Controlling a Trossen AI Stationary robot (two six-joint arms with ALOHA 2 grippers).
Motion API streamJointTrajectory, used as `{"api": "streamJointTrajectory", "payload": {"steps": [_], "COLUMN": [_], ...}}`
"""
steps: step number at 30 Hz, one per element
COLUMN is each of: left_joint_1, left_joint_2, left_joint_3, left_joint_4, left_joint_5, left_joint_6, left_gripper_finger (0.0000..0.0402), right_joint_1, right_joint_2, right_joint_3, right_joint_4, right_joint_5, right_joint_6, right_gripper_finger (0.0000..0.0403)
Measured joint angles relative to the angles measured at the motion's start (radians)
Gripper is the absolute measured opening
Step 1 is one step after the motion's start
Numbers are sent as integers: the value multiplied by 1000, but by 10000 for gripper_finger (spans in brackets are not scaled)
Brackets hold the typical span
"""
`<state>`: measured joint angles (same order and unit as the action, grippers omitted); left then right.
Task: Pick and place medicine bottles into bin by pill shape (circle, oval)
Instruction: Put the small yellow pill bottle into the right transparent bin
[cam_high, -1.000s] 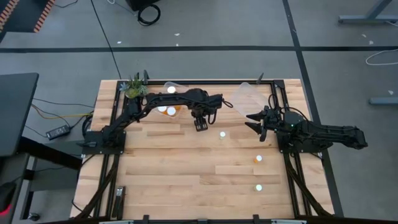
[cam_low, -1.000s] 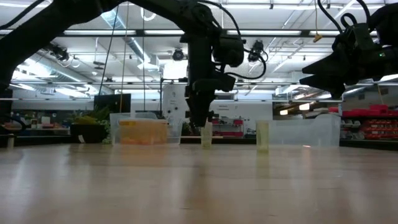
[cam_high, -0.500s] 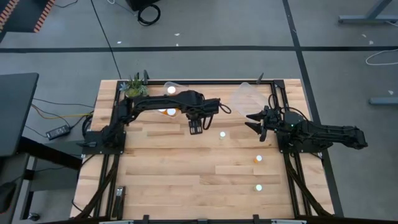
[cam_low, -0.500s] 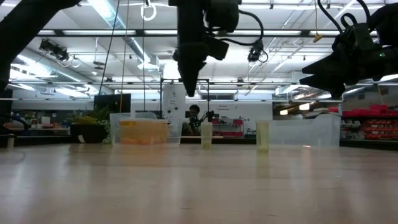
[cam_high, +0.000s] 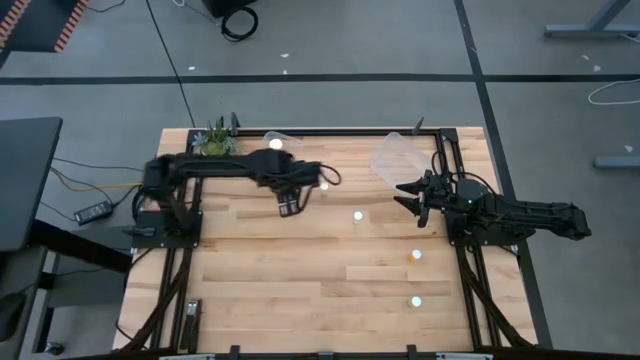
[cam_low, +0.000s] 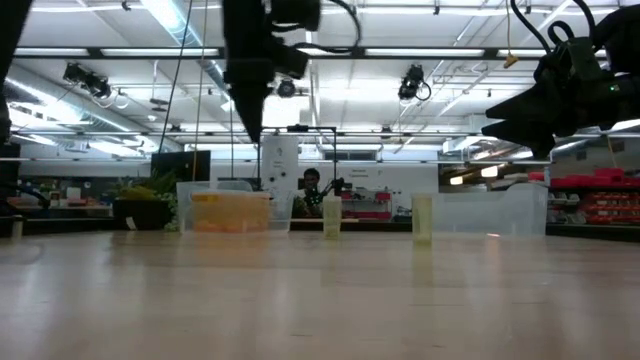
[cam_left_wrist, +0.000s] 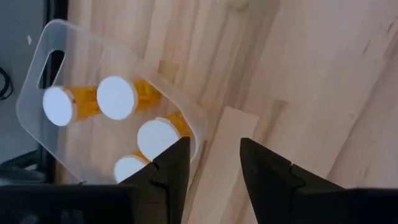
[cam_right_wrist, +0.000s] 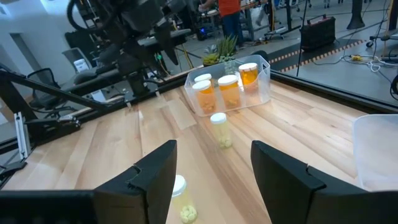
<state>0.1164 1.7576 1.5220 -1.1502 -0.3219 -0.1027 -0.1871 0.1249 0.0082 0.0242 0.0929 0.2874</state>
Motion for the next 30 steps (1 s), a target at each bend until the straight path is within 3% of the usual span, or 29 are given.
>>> {"api": "streamJointTrajectory", "payload": {"steps": [5,13,30], "left_joint_1": [-23,-104,-195], "left_joint_2": [-216,-472,-853], "left_joint_3": [-288,-615,-1113], "left_joint_4": [266,609,1161], "left_joint_5": [0,-47,-173], "left_joint_6": [-57,-85,2], "left_gripper_finger": [142,139,135], "right_joint_1": [0,0,0], "right_joint_2": [0,0,0], "right_joint_3": [0,0,0], "right_joint_4": [0,0,0], "right_joint_5": [0,0,0], "right_joint_6": [0,0,0], "right_gripper_finger": [214,214,214]}}
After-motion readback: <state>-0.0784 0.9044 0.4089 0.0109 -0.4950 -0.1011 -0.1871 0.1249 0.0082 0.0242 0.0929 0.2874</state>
